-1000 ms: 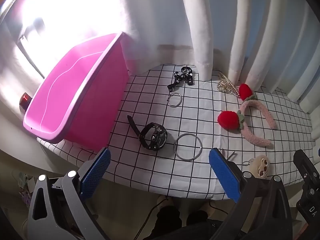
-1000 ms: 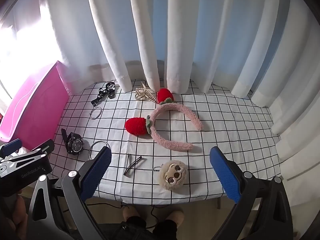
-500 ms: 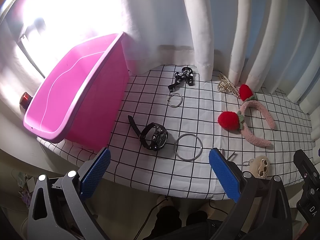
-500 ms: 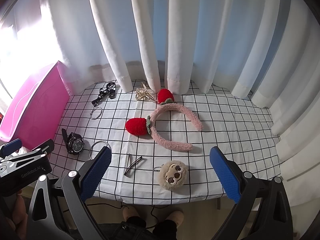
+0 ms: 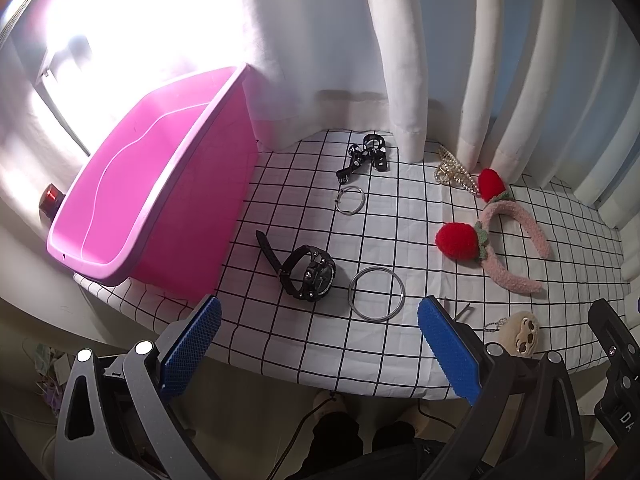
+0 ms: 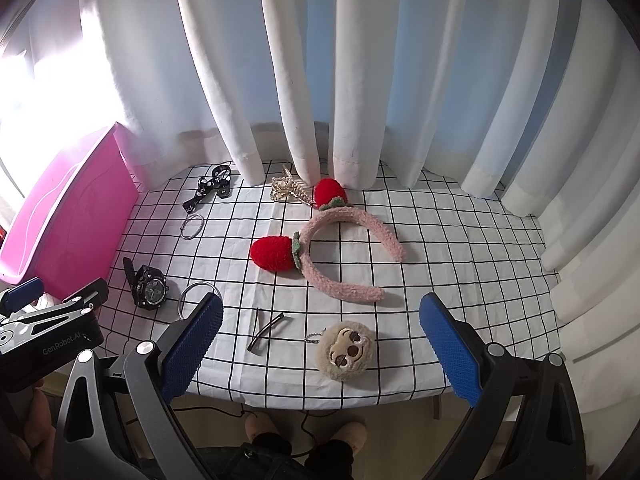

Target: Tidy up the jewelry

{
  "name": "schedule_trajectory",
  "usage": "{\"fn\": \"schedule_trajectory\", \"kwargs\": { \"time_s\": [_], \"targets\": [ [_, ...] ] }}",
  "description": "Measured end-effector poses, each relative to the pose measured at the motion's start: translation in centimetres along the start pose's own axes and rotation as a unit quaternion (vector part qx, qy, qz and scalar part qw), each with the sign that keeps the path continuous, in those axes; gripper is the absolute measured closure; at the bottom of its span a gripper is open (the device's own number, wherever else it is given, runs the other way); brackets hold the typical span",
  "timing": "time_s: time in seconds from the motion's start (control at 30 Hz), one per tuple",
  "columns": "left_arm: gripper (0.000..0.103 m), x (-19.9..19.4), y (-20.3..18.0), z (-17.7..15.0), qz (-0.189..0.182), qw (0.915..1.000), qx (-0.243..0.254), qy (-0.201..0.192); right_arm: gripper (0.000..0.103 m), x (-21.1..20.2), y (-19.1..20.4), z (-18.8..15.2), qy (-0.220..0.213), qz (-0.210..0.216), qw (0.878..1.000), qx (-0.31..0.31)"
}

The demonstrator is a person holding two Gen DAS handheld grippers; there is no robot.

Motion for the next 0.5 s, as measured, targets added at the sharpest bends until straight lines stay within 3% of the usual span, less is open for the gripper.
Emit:
{"fn": "schedule_trajectory", "kwargs": {
  "time_s": [0.5],
  "targets": [
    [0.006,1.2,-0.6,-1.1,-0.002,0.9999,0.001,0.013,0.009,0.8,-1.6,-0.7,0.017,0.001,1.000,0.012]
  ]
}}
Point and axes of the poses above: each gripper's, at about its wrist camera, not at the fingertips, and x roughly the way its jaws point, y to its left, z to its top, the point moved 4 cm from there along x, roughly the way its jaws point
